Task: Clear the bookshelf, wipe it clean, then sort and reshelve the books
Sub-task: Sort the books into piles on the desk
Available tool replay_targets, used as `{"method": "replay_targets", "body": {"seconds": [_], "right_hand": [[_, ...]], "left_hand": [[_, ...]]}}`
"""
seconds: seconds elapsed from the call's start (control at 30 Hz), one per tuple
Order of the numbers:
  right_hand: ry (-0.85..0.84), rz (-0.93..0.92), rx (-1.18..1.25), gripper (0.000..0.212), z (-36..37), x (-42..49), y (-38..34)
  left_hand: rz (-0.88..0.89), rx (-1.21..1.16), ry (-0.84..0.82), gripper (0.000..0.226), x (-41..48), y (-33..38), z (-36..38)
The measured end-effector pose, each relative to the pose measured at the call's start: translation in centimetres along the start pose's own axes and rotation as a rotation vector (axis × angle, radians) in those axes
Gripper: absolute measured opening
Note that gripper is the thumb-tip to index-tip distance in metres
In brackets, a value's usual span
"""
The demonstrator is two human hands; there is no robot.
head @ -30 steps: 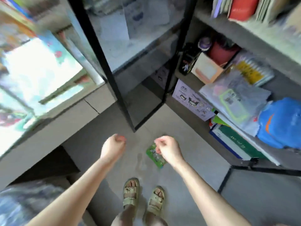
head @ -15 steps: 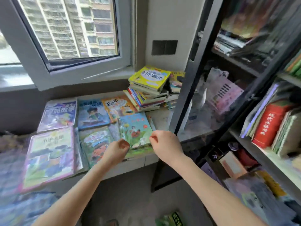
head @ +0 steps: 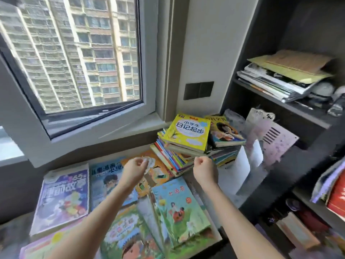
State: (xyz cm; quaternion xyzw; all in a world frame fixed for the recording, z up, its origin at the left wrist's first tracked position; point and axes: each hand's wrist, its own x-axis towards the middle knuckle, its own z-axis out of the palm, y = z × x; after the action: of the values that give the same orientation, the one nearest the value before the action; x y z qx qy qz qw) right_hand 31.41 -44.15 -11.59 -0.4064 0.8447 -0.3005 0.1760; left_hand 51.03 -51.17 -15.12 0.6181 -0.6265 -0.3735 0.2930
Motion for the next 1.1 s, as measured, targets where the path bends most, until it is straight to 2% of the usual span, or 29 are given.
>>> {"method": "replay_targets", "body": {"seconds": [0.13,0.33,0.5,0.63,0.77,0.87,0.93,0.97,1.03,1.1], "right_hand": [[0.053,0.140,0.014,0.031,1.5,5.0,-0.8],[0.062,0.275,-0.051,0.033,2.6,10.5,-0.1],[0.057,0.291,-0.022,0.033,2.9,12.9,1.1],[-0.009,0.267,-0.230,0.031,1.9,13.5,1.0],[-0.121,0.200,-0.379,0.039,1.1,13.3,0.5],[-0.134,0.129,-0.362,0.037,1.2,12.0,0.1],[-0.213,0.075,-0.214,0.034,1.7,10.8,-0.5],[-0.265,0.062,-0.023,0.033,2.4,10.1,-0.9],[-0.348,0.157,0.459,0.019,3.4,8.7,-2.2],[-0.407,0.215,0.709,0.012,4.4,7.2,-3.4]], "left_hand": [[0.012,0.027,-0.025,0.038,6.1,2.0,1.4],[-0.014,-0.033,-0.108,0.043,13.3,5.1,5.0],[-0.066,-0.091,-0.186,0.028,15.6,6.4,6.9],[-0.089,-0.104,-0.355,0.015,14.7,6.4,5.6],[-0.217,-0.323,-0.556,0.012,11.7,4.6,1.9],[-0.318,-0.620,-0.629,0.012,9.3,3.6,-0.5],[-0.376,-0.763,-0.625,0.014,7.9,3.2,-1.7],[-0.389,-0.792,-0.609,0.015,7.0,2.7,-2.5],[-0.400,-0.796,-0.572,0.016,5.4,1.2,-4.1],[-0.391,-0.722,-0.521,0.019,3.5,-1.1,-6.0]]}}
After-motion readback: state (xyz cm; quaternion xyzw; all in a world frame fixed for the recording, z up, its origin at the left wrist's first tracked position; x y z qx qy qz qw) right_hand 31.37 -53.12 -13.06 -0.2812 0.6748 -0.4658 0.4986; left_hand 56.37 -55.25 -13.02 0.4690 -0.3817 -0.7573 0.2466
